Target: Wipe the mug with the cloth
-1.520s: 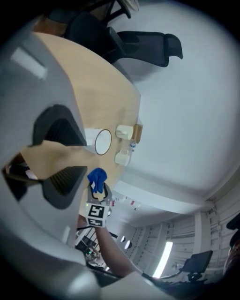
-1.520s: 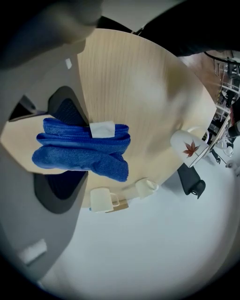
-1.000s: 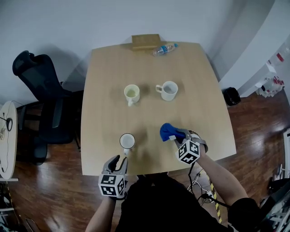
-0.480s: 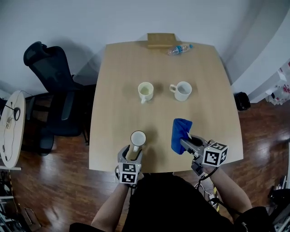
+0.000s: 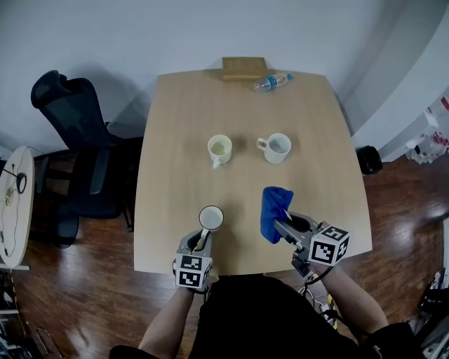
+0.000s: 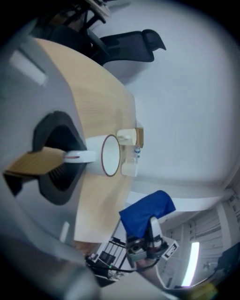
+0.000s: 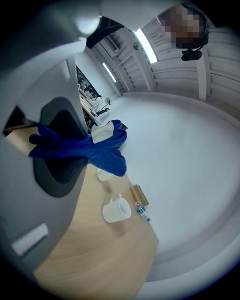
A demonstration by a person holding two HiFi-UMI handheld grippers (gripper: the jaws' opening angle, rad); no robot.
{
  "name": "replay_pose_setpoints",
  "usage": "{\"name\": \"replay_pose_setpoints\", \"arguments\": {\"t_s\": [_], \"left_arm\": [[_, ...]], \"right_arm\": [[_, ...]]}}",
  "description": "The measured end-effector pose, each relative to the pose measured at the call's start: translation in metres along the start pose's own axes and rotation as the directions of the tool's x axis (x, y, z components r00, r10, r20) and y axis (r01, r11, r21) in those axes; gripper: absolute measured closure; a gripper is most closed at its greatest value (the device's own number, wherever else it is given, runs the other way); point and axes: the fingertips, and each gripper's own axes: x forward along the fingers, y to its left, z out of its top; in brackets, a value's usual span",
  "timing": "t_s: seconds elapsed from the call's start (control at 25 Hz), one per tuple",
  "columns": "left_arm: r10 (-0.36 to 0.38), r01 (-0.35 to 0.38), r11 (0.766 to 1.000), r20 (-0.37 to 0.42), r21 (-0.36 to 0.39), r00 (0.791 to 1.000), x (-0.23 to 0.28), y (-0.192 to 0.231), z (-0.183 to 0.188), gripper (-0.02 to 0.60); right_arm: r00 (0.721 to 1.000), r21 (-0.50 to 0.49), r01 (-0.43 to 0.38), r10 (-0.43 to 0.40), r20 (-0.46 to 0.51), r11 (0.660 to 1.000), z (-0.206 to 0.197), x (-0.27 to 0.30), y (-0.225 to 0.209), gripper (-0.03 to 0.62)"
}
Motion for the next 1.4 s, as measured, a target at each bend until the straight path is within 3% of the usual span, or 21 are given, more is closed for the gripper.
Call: {"name": "replay_pose_setpoints", "arguments": {"t_s": [0.12,0.2,0.28,0.36,0.44,0.48,0.56,0.68,0.96,1.12,1.24,1.32,1.4], "left_arm": [[-0.089,0.092,0.994,0.045,-0.052,0.995,-0.015,-0.007,0.051,0.520],[-0.121,0.124,0.990,0.056,-0.072,0.991,-0.023,-0.010,0.093,0.520],[-0.152,0.156,0.983,0.057,-0.093,0.987,-0.026,-0.013,0.136,0.520],[-0.191,0.196,0.975,0.063,-0.100,0.980,-0.029,-0.019,0.177,0.520],[-0.232,0.237,0.969,0.069,-0.077,0.970,-0.031,-0.029,0.211,0.520],[-0.249,0.253,0.966,0.069,-0.052,0.966,-0.033,-0.035,0.224,0.520],[-0.275,0.275,0.961,0.066,0.009,0.959,-0.037,-0.045,0.243,0.520],[-0.321,0.316,0.946,0.069,0.072,0.945,-0.046,-0.055,0.253,0.520],[-0.488,0.473,0.869,0.097,0.149,0.867,-0.079,-0.074,0.260,0.519],[-0.571,0.545,0.808,0.067,0.224,0.818,-0.104,-0.085,0.260,0.518],[-0.623,0.590,0.745,0.010,0.311,0.782,-0.127,-0.097,0.259,0.519],[-0.678,0.635,0.672,-0.029,0.380,0.735,-0.142,-0.104,0.257,0.518],[-0.732,0.684,0.583,-0.082,0.438,0.676,-0.156,-0.112,0.252,0.520]], "right_arm": [[1.000,-0.082,-0.005,0.008,0.029,0.997,0.020,0.001,0.006,0.488],[0.998,-0.223,-0.006,0.020,0.058,0.975,0.040,0.002,0.021,0.488],[0.995,-0.398,-0.010,0.049,0.088,0.917,0.062,0.004,0.047,0.488],[0.991,-0.549,-0.024,0.092,0.097,0.836,0.079,0.010,0.079,0.490],[0.989,-0.635,-0.052,0.126,0.072,0.771,0.087,0.020,0.108,0.490],[0.989,-0.653,-0.066,0.134,0.055,0.754,0.090,0.025,0.119,0.490],[0.989,-0.653,-0.065,0.134,0.056,0.755,0.099,0.033,0.128,0.491],[0.987,-0.618,-0.031,0.122,0.106,0.786,0.119,0.027,0.115,0.491],[0.980,-0.569,-0.022,0.130,0.149,0.822,0.139,-0.015,0.096,0.493],[0.975,-0.538,-0.072,0.173,0.140,0.840,0.149,-0.031,0.090,0.493],[0.961,-0.511,-0.195,0.268,0.073,0.837,0.149,-0.039,0.091,0.493],[0.927,-0.469,-0.324,0.374,0.015,0.822,0.147,-0.044,0.096,0.493],[0.885,-0.437,-0.433,0.465,-0.038,0.789,0.145,-0.047,0.103,0.493]]}}
